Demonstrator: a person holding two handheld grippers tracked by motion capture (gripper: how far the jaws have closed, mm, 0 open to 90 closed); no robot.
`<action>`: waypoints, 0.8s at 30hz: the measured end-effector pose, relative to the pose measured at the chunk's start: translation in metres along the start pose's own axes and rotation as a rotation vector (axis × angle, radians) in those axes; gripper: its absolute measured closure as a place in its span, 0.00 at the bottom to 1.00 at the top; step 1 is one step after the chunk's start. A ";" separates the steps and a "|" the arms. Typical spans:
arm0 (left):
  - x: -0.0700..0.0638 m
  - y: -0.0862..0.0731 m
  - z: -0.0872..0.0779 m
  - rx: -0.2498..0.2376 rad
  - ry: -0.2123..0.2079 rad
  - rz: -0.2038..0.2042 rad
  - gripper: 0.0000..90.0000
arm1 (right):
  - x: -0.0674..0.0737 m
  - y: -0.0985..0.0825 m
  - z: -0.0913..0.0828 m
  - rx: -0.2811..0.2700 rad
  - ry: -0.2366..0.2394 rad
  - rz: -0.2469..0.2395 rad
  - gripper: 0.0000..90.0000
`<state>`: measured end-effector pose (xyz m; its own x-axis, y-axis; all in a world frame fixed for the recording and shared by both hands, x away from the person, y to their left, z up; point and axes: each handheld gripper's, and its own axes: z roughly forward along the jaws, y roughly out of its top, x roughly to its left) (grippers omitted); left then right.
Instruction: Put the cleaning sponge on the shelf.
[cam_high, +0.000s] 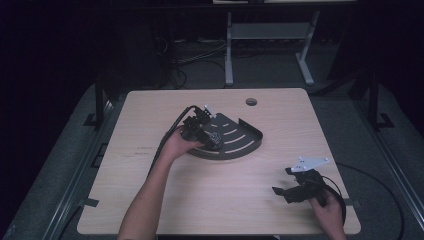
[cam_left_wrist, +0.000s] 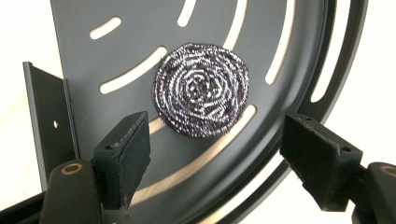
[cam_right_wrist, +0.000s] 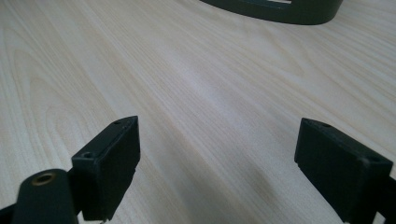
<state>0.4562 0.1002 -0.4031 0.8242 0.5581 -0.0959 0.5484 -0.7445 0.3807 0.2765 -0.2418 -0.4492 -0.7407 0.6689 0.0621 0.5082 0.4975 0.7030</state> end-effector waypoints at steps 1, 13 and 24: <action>0.000 -0.001 -0.001 0.006 -0.002 0.003 0.27 | 0.000 0.000 0.000 0.000 -0.001 0.003 0.15; -0.011 -0.018 -0.014 -0.018 0.006 0.008 0.25 | 0.001 0.000 0.000 0.004 -0.003 -0.001 0.15; -0.019 -0.032 -0.015 -0.024 -0.004 -0.009 0.23 | 0.001 0.000 0.000 0.006 -0.003 0.002 0.15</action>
<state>0.4209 0.1193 -0.3995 0.8197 0.5633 -0.1032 0.5525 -0.7304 0.4016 0.2757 -0.2405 -0.4493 -0.7385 0.6715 0.0609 0.5120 0.4997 0.6987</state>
